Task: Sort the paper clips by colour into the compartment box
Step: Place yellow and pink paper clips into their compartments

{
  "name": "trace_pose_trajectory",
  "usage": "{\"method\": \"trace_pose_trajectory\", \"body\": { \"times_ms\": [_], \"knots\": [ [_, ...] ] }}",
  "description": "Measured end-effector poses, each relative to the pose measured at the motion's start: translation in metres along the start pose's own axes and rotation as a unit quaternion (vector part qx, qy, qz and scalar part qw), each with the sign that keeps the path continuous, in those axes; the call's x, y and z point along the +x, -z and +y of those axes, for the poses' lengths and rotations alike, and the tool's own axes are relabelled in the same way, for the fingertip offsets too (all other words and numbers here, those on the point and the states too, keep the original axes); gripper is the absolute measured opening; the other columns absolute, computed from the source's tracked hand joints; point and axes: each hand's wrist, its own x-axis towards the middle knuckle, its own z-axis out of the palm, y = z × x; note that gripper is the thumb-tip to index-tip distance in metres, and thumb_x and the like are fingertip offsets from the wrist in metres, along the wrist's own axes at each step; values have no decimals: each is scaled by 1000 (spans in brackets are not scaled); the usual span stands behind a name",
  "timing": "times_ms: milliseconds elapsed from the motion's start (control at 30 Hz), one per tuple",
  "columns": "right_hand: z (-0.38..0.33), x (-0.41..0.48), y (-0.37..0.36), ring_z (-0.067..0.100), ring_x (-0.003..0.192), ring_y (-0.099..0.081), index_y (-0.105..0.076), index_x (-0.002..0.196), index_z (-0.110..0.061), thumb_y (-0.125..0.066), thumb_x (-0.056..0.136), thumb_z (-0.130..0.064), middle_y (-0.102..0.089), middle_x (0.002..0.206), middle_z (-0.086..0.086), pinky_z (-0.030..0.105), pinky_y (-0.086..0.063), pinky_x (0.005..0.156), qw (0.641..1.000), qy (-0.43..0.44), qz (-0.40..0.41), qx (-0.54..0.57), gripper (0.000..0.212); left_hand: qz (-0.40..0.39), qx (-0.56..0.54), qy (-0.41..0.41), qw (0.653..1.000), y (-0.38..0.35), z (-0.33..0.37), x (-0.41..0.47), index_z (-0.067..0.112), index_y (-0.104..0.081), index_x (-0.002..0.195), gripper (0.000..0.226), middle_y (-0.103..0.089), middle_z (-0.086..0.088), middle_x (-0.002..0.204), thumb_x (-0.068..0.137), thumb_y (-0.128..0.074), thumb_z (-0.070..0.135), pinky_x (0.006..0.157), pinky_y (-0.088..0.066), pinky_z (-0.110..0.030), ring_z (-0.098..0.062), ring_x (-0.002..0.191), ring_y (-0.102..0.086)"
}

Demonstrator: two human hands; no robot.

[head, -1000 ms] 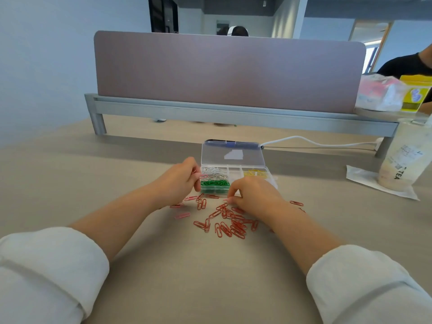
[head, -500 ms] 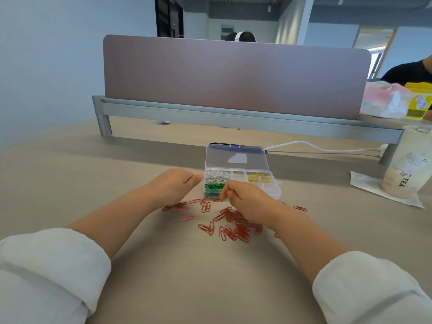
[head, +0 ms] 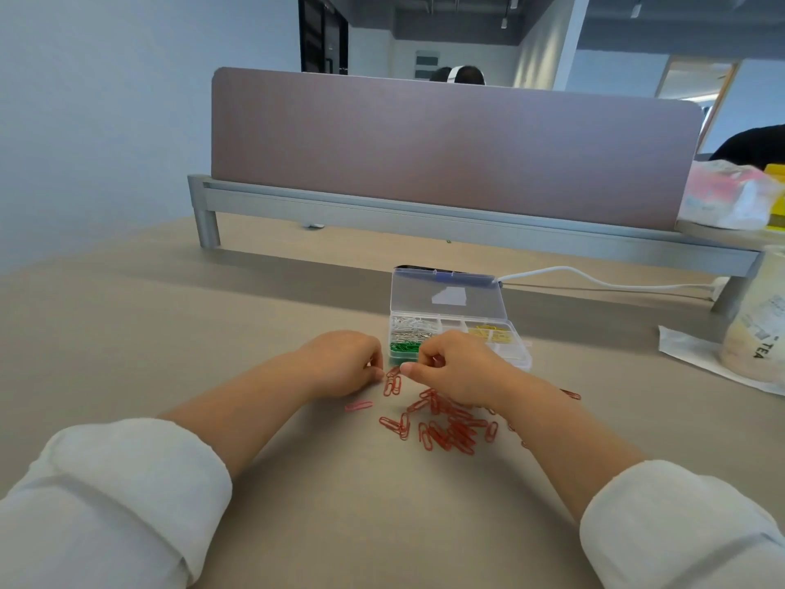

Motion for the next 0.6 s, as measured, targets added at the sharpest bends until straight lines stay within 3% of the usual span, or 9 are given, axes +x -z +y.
{"method": "trace_pose_trajectory", "body": {
  "times_ms": [133,200,267,367,533,600],
  "knots": [
    [-1,4,-2,7,55,-36,-44,58,-22,-59,87,-39,-40,59,-7,20,-30,53,1000,9,-6,-4,37,33,-58,21,998,7,-5,-3,8,-49,107,27,-58,-12,110,99,-34,29,74,-31,-27,-26,98,-52],
    [-5,5,-1,4,56,-37,-54,66,-21,-63,85,-36,-40,60,-10,19,-30,53,999,37,-22,10,26,58,-89,30,994,12,-10,-6,7,-46,103,28,-56,-15,102,100,-29,28,70,-29,-27,-25,87,-47],
    [-14,7,-2,3,55,-38,-67,82,-21,-70,80,-31,-40,60,-11,16,-30,55,995,72,-53,34,10,68,-111,30,991,12,-16,-11,10,-42,95,24,-54,-12,94,100,-27,28,68,-28,-28,-23,81,-45],
    [-27,13,-9,6,49,-37,-70,88,-27,-76,73,-34,-36,52,-8,19,-31,55,988,112,-96,49,17,65,-151,26,986,9,-28,-20,12,-39,90,22,-59,-3,89,100,-26,27,71,-34,-27,-20,78,-50],
    [-38,19,-18,6,55,-39,-63,81,-25,-71,79,-37,-41,60,-10,21,-33,55,984,105,-142,-5,15,88,-173,-3,981,9,-44,-31,19,-37,101,8,-51,7,71,99,-29,16,60,-35,-17,-15,73,-49],
    [-37,19,-19,7,62,-42,-58,82,-23,-65,84,-36,-43,65,-12,20,-35,57,983,100,-147,-43,15,72,-167,-12,983,8,-47,-33,22,-43,111,21,-49,10,71,99,-29,12,61,-33,-17,-13,75,-48]
  ]
}}
